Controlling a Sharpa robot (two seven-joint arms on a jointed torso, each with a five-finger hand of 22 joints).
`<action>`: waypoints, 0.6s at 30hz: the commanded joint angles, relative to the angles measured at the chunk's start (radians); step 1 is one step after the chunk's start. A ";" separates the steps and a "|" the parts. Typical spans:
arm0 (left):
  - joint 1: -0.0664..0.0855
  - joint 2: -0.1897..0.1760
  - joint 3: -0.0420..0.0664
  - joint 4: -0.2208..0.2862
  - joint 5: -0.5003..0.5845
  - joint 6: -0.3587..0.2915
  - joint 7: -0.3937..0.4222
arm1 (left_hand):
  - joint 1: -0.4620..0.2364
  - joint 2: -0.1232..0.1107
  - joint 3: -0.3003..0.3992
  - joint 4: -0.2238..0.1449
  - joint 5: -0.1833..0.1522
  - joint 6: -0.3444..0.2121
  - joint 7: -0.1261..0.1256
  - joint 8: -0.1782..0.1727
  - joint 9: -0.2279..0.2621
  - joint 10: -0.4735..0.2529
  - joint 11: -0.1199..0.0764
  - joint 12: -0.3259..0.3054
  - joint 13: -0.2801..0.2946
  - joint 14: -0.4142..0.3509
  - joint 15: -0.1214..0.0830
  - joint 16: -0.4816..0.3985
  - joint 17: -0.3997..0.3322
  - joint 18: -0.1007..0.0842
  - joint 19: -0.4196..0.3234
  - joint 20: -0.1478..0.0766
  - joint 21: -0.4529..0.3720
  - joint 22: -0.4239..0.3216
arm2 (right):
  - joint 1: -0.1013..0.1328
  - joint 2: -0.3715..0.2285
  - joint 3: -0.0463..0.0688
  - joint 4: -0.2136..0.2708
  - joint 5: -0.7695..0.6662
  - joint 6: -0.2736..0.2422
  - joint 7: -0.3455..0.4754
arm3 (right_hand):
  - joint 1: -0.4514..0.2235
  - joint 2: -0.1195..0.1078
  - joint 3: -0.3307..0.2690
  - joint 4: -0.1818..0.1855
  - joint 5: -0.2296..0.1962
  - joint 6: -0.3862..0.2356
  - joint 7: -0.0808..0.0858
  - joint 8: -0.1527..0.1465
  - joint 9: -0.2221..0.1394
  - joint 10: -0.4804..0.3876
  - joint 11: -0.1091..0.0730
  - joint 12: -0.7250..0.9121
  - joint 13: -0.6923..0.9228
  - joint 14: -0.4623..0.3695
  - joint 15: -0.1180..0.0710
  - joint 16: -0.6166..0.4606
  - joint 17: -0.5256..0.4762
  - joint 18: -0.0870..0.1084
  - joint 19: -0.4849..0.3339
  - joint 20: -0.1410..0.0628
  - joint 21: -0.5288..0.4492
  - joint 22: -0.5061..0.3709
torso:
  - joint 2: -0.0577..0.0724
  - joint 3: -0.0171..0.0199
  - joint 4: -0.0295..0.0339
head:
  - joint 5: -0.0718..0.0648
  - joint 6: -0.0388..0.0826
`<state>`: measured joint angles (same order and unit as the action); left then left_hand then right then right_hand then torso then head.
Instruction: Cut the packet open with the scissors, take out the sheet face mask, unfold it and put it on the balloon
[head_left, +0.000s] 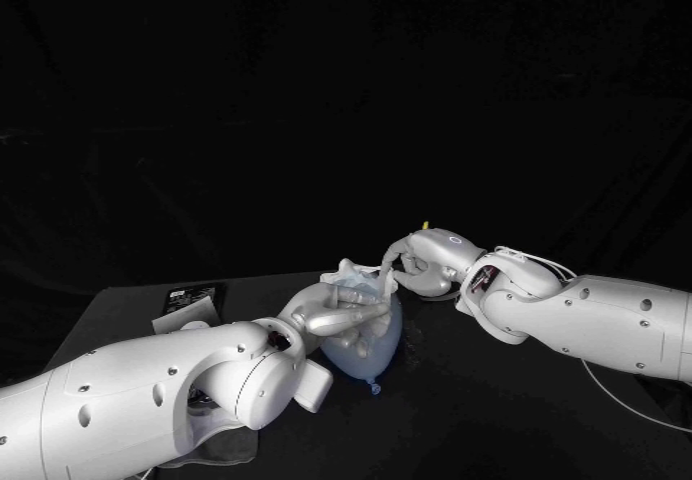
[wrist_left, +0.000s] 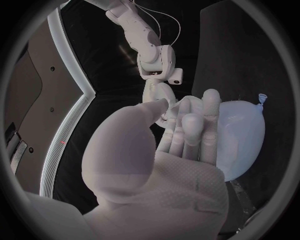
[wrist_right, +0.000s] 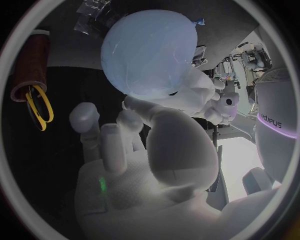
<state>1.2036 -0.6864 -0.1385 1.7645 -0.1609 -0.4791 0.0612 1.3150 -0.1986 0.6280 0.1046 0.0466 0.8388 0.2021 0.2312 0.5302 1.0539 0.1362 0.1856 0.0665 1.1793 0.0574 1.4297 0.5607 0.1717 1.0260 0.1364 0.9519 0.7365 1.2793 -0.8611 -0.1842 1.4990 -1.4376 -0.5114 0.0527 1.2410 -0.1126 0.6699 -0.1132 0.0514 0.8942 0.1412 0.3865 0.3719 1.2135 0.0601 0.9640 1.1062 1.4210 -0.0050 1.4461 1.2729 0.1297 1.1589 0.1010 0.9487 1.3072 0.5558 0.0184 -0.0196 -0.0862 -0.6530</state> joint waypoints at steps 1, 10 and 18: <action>0.000 0.000 0.000 0.000 -0.031 0.054 -0.066 | -0.007 -0.022 -0.020 0.007 0.002 -0.018 0.006 -0.012 -0.013 -0.015 0.005 -0.012 -0.003 -0.011 0.005 -0.014 -0.030 0.013 0.000 0.012 -0.012 -0.011 | -0.005 -0.001 0.000 -0.003 0.036 -0.006 0.002 | 0.005 -0.032 -0.003 0.016 -0.002 -0.060 0.022 -0.052 -0.026 -0.156 0.020 -0.228 -0.175 -0.103 0.016 -0.097 -0.160 0.036 -0.126 0.013 -0.193 -0.020 | 0.000 -0.0007 0.0004 | -0.004 0.001; 0.000 -0.007 0.000 0.000 -0.064 0.104 -0.082 | 0.010 -0.040 -0.163 0.023 0.003 -0.029 -0.004 -0.025 -0.055 -0.050 0.002 -0.035 -0.002 0.000 0.002 -0.038 -0.044 0.015 0.025 0.011 -0.061 -0.061 | -0.011 -0.005 0.000 -0.004 0.076 -0.011 0.004 | 0.041 -0.083 -0.032 0.051 -0.001 -0.134 0.016 -0.141 -0.070 -0.223 0.009 -0.334 -0.318 -0.366 0.019 -0.370 -0.526 0.052 -0.219 0.027 -0.380 -0.114 | 0.000 -0.0015 0.0001 | -0.008 0.003; 0.000 -0.016 0.000 -0.001 -0.088 0.155 -0.059 | 0.068 -0.012 -0.241 0.025 0.003 -0.007 -0.067 -0.026 -0.087 -0.059 -0.010 -0.044 -0.002 0.044 -0.011 -0.044 0.000 0.014 0.054 -0.003 -0.089 -0.095 | -0.014 -0.019 0.000 0.003 0.168 0.008 0.005 | 0.070 -0.090 -0.059 0.054 -0.002 -0.110 0.002 -0.147 -0.071 -0.236 0.004 -0.368 -0.387 -0.389 0.017 -0.406 -0.555 0.050 -0.222 0.024 -0.428 -0.143 | 0.001 -0.0013 0.0004 | -0.015 0.003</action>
<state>1.2035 -0.7025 -0.1396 1.7622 -0.2208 -0.3869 -0.0076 1.3744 -0.2083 0.3917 0.1310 0.0465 0.8309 0.1395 0.2083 0.4451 0.9986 0.1269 0.1450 0.0649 1.2191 0.0464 1.3901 0.5558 0.1711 1.0759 0.1325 0.8663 0.6435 1.2660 -0.8774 -0.1843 1.4994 -1.3453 -0.5145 0.0538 1.3004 -0.2079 0.6166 -0.0606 0.0515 0.7777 0.1408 0.2433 0.3027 0.9858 0.0626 0.6001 0.7256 1.0374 0.0141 1.0437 0.7200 0.1701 0.9426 0.1238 0.5246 1.1663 0.5561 0.0170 -0.0193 -0.0989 -0.6499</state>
